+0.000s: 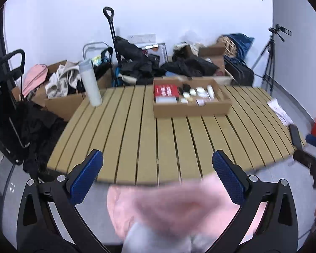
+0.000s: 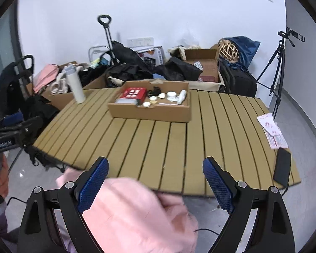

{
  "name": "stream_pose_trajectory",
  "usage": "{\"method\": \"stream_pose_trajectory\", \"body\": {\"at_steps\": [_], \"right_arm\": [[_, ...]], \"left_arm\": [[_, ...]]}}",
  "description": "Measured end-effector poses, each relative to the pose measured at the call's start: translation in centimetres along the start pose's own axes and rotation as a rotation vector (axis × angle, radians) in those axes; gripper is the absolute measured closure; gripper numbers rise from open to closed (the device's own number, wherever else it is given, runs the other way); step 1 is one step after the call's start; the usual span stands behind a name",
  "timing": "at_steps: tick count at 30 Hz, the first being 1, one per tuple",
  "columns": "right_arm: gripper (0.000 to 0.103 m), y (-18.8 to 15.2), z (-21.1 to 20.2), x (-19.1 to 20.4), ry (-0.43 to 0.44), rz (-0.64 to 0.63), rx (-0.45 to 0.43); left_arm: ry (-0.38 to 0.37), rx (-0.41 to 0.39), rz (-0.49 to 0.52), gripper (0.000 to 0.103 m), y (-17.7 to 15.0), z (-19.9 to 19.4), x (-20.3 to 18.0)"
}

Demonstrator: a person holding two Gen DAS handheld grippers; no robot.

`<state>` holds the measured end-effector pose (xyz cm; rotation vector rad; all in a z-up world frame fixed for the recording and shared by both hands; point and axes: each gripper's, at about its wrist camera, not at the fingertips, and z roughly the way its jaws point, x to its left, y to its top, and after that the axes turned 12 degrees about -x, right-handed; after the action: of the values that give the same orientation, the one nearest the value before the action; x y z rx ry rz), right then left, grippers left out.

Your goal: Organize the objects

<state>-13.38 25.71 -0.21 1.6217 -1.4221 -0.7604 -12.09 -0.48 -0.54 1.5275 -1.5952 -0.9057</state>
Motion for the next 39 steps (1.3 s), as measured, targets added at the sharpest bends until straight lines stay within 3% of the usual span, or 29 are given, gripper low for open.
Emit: {"method": "stream_pose_trajectory", "body": {"at_steps": [4,7,13,19,39], "right_arm": [[0.010,-3.6,-3.4,1.4,0.030,0.079,-0.038],[0.010,-5.2,-4.3,2.5,0.038,0.090,-0.025],[0.010,-4.4,-5.7,5.0,0.012,-0.003,-0.074],[0.010,-4.8,-5.3,6.4,-0.030,-0.058,-0.069],[0.010,-5.0,-4.8,5.8,-0.036,-0.031,-0.050]], "left_arm": [[0.024,-0.021,-0.046,0.000,-3.5,-3.7,1.1],[-0.011,-0.018,0.012,0.000,-4.1,-4.5,0.1],[-0.032,-0.060,-0.015,0.000,-4.0,-6.2,0.4],[-0.025,-0.042,-0.052,0.000,-4.2,-6.0,1.3],[-0.024,-0.036,-0.046,0.000,-4.4,-5.9,1.1]]}}
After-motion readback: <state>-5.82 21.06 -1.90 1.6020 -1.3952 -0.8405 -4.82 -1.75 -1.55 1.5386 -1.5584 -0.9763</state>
